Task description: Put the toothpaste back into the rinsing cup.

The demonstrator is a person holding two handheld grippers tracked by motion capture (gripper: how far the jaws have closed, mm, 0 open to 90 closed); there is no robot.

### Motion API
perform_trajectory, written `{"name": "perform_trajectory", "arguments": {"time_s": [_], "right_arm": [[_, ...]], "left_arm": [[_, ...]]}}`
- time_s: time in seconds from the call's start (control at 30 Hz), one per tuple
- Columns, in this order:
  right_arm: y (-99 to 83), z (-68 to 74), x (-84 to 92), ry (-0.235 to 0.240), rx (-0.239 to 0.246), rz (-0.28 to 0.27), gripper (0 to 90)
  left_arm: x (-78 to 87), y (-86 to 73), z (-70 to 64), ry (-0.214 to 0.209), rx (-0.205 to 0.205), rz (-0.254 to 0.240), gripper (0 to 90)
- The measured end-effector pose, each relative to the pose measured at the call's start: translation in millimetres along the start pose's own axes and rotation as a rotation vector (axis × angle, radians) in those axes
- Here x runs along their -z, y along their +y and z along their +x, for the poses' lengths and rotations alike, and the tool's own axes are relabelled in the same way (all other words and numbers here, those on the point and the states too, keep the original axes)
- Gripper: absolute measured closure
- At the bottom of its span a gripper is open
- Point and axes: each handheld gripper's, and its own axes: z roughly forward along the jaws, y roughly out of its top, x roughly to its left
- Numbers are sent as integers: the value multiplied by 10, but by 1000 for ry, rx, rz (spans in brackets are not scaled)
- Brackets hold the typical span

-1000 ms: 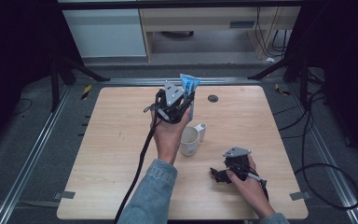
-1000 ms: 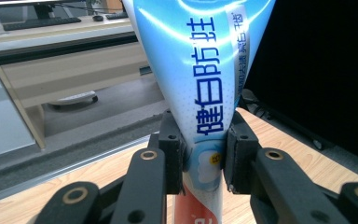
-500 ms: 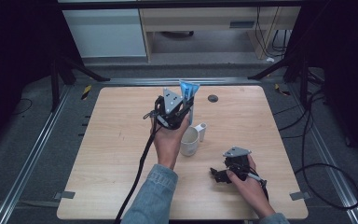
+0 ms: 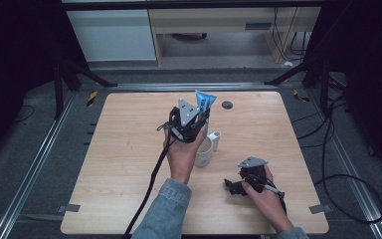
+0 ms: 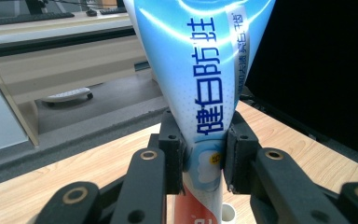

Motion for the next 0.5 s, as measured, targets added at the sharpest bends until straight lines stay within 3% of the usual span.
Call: {"name": "perform_trajectory", "arguments": {"time_s": [0.5], "right_arm": [[0,-1,0,-1,1,-1,3]], "left_arm": [[19,-78,-49,21,10,10,720]]}}
